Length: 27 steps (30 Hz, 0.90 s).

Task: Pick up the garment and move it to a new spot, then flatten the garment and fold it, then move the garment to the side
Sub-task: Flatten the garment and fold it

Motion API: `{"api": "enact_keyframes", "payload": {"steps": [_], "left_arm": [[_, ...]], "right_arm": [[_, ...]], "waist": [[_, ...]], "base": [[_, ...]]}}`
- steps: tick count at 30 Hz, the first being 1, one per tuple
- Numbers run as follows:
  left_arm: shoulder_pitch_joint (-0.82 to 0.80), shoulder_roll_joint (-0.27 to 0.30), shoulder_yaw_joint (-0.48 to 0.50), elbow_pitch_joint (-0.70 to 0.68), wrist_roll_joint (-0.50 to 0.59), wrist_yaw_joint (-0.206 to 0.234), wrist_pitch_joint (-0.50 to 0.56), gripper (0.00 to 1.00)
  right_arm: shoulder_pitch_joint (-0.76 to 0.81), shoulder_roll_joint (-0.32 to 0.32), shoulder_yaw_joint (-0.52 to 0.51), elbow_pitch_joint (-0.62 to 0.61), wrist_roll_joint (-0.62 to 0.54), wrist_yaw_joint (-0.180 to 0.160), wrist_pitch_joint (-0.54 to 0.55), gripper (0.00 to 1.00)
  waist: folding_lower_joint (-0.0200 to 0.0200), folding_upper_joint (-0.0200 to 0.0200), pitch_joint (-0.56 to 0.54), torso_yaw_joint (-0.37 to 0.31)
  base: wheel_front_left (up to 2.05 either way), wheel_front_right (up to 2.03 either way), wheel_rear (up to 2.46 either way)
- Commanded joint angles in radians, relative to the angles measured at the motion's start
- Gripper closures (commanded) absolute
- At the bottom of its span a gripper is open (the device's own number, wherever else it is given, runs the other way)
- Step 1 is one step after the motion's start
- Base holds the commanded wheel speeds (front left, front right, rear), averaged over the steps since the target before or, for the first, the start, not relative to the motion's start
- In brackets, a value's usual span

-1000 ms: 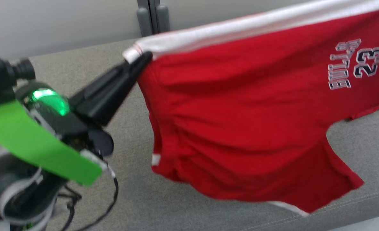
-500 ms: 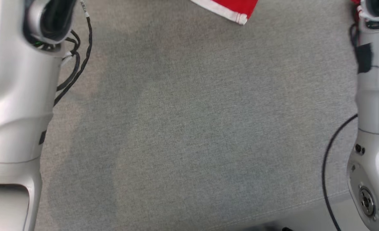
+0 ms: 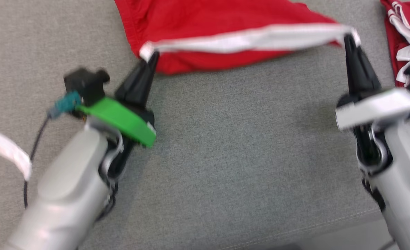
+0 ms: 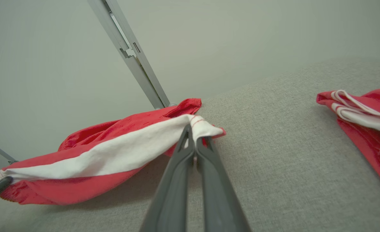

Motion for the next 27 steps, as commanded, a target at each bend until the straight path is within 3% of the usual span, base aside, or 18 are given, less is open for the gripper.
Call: {"api": "enact_keyframes", "payload": {"steps": [1, 8, 13, 22, 27], "left_arm": [[0.058, 0.009, 0.014, -0.020, -0.015, -0.003, -0.008, 1.00], [0.465, 0.001, 0.130, -0.225, 0.000, 0.004, -0.007, 1.00], [0.692, 0.022, 0.117, -0.357, 0.006, 0.029, -0.007, 1.00], [0.887, 0.068, 0.086, -0.515, -0.045, 0.092, 0.044, 1.00], [0.943, 0.089, 0.083, -0.578, -0.112, 0.089, 0.089, 1.00]], "right_arm": [[0.060, -0.005, -0.009, -0.024, 0.020, 0.000, -0.007, 1.00], [0.416, -0.070, -0.031, -0.212, 0.003, 0.000, -0.009, 1.00], [0.632, -0.114, -0.044, -0.325, 0.000, -0.001, -0.009, 1.00], [0.862, -0.179, -0.061, -0.413, 0.018, -0.001, 0.022, 1.00], [0.948, -0.216, -0.112, -0.454, 0.036, -0.001, 0.065, 1.00]], "waist": [[0.0000, 0.0000, -0.057, 0.015], [0.0000, 0.0000, -0.176, 0.018], [0.0000, 0.0000, -0.223, 0.028], [0.0000, 0.0000, -0.250, 0.042], [0.0000, 0.0000, -0.248, 0.060]], "base": [[0.00, 0.00, 0.00], [0.00, 0.00, 0.00], [0.00, 0.00, 0.00], [0.00, 0.00, 0.00], [0.00, 0.00, 0.00]]}}
